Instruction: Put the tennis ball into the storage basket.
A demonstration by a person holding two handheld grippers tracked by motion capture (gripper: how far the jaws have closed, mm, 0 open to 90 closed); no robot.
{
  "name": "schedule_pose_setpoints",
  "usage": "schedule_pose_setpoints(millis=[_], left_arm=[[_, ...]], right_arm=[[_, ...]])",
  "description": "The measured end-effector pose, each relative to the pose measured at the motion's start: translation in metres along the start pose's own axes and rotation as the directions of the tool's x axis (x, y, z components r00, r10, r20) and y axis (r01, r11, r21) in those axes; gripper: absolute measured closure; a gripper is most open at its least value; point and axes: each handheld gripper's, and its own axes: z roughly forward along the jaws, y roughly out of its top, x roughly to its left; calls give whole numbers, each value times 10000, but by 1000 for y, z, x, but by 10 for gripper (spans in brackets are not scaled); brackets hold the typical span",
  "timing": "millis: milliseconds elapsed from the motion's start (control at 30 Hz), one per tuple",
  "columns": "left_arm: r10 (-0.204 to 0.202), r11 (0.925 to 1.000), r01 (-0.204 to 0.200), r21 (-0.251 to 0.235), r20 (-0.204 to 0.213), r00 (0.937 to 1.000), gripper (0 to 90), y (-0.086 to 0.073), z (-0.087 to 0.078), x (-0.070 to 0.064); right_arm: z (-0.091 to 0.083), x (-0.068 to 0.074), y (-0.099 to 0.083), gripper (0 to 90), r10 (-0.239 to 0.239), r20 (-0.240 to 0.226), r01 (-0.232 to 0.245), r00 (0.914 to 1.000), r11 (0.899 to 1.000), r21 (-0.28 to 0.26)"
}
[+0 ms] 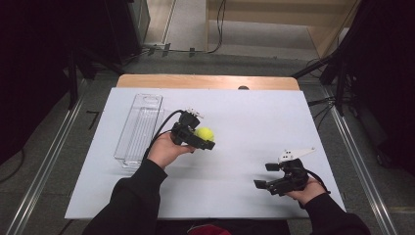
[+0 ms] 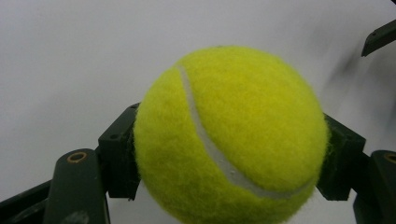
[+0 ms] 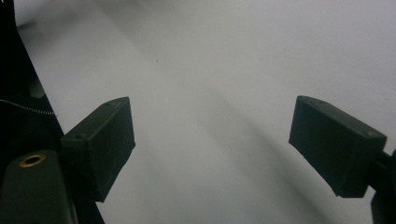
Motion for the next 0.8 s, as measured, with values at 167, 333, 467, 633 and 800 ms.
schedule_pose_setpoints(millis=[167,333,467,633,800], left_arm=[[-4,10000,4,97,46,10000,263,0,-5,2],[23,9998,-24,196,13,10000,263,1,-10,3],[15,9999,-16,134,79,10000,263,1,-15,4],[139,9997,-141,218,106,9998,263,2,-21,3],[90,9998,-92,191,117,9999,263,3,-24,2]], right_arm=[[0,0,0,122,-12,8,12,10000,10000,10],[0,0,0,122,-12,6,12,10000,10000,-2],[0,0,0,122,-19,3,19,10000,10000,10],[0,0,0,122,-19,7,19,10000,10000,11],[0,0,0,122,-10,10,10,10000,10000,15]])
